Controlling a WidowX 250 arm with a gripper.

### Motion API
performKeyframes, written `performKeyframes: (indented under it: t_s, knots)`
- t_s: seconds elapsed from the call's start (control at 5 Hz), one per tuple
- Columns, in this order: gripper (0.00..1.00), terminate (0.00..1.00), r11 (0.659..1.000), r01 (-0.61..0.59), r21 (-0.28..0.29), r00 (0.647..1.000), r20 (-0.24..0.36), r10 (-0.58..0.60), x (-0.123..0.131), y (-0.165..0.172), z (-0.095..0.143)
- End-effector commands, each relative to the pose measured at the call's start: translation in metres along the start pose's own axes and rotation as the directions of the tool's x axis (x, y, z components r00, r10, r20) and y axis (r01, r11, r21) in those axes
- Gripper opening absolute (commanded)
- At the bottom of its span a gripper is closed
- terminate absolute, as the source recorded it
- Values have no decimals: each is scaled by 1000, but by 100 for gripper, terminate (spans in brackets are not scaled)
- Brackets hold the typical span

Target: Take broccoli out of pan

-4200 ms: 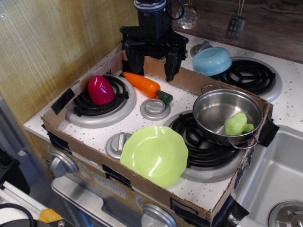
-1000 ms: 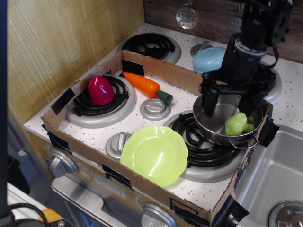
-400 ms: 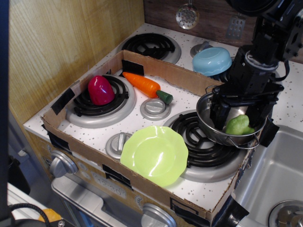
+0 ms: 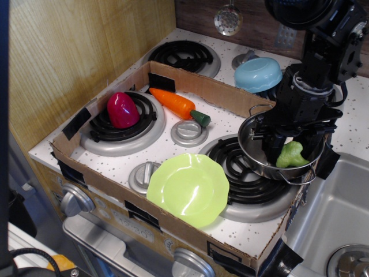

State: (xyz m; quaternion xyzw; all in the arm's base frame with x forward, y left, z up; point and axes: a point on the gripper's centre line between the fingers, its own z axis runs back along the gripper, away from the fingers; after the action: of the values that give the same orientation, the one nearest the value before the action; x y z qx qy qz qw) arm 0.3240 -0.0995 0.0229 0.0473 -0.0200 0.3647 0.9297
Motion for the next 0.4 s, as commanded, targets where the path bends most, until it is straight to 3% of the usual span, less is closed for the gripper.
performKeyframes:
  t_s: [0.0,0.2]
  knots:
    - [0,0,999,17,-51,999,47,-15,18,-2,37]
    - [0,0,999,6,-48,998,67,-3,29,2,56]
